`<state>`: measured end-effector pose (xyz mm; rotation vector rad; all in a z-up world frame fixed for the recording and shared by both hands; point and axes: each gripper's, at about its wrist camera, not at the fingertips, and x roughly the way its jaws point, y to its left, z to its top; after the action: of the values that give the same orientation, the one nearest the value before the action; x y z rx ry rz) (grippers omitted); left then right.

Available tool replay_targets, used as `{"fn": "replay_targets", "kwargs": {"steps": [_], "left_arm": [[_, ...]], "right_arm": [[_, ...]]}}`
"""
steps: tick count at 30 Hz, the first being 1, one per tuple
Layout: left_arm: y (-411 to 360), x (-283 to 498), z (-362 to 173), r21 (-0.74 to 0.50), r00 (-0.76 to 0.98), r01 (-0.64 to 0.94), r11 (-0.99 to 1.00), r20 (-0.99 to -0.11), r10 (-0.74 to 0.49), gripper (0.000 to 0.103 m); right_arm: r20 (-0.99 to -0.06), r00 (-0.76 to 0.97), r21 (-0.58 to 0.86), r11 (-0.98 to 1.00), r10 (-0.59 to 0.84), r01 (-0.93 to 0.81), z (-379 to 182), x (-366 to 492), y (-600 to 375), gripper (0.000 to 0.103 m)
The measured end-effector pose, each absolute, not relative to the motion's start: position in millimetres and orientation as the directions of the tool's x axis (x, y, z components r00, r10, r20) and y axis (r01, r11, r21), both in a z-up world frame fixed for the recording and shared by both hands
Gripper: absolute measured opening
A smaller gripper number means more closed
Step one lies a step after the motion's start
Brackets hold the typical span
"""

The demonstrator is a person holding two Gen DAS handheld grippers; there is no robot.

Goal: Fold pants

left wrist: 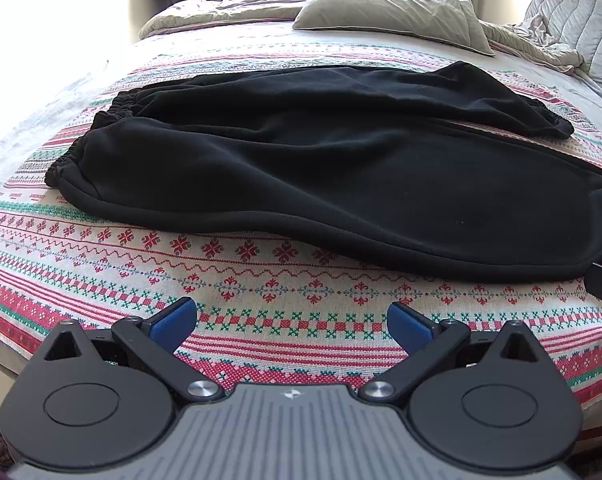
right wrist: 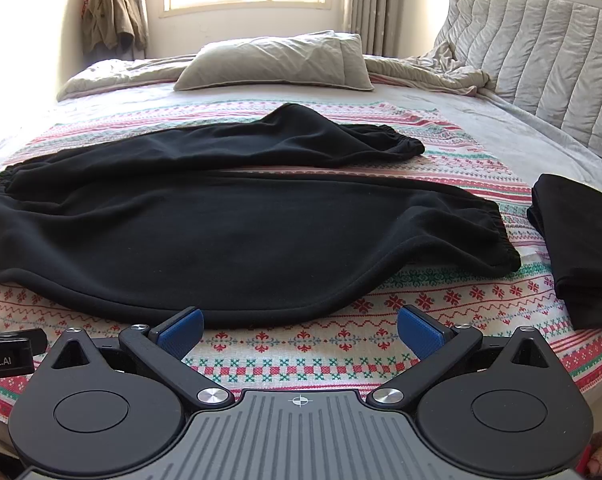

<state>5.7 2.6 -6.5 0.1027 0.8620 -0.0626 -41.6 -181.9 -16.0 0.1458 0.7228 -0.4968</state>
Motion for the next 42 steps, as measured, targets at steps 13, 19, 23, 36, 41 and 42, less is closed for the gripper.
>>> {"fn": "replay_targets", "kwargs": {"steps": [13,19,23,36,41,42], "left_arm": [[2.0,5.3,-7.0,0.063,0.648,0.098,0.993,-0.762,-0.016,0.103],[1.6,5.2,-6.9,0.063,0.648,0.099,0.993,-0.762,-0.016,0.103],[1.5,5.5,-6.9,0.063,0.648,0.1,0.993,-0.762,-0.017,0.103],[0.6,5.9,-7.6,0.063,0.649,0.099,0.993,-0.761,-0.016,0.103],[1.5,6.7,-8.1,0.064,0.653,0.092,0.994,-0.758,-0.012,0.103],[2.2,7.1,-8.3,0.064,0.656,0.086,0.994,-0.755,-0.008,0.103]], "right_arm": [[-0.666,0.639,-0.043,0.875,-0.385,0.482,-16.6,-41.7,-181.8,0.103],[-0.666,0.639,-0.044,0.875,-0.385,0.482,-16.6,-41.7,-181.8,0.103],[-0.666,0.638,-0.045,0.875,-0.387,0.483,-17.6,-41.6,-182.0,0.103],[-0.668,0.635,-0.047,0.874,-0.388,0.484,-19.9,-41.2,-183.1,0.103],[-0.668,0.633,-0.052,0.873,-0.392,0.486,-20.9,-41.6,-183.9,0.103],[-0.666,0.632,-0.057,0.871,-0.397,0.488,-21.4,-42.0,-184.4,0.103]]}}
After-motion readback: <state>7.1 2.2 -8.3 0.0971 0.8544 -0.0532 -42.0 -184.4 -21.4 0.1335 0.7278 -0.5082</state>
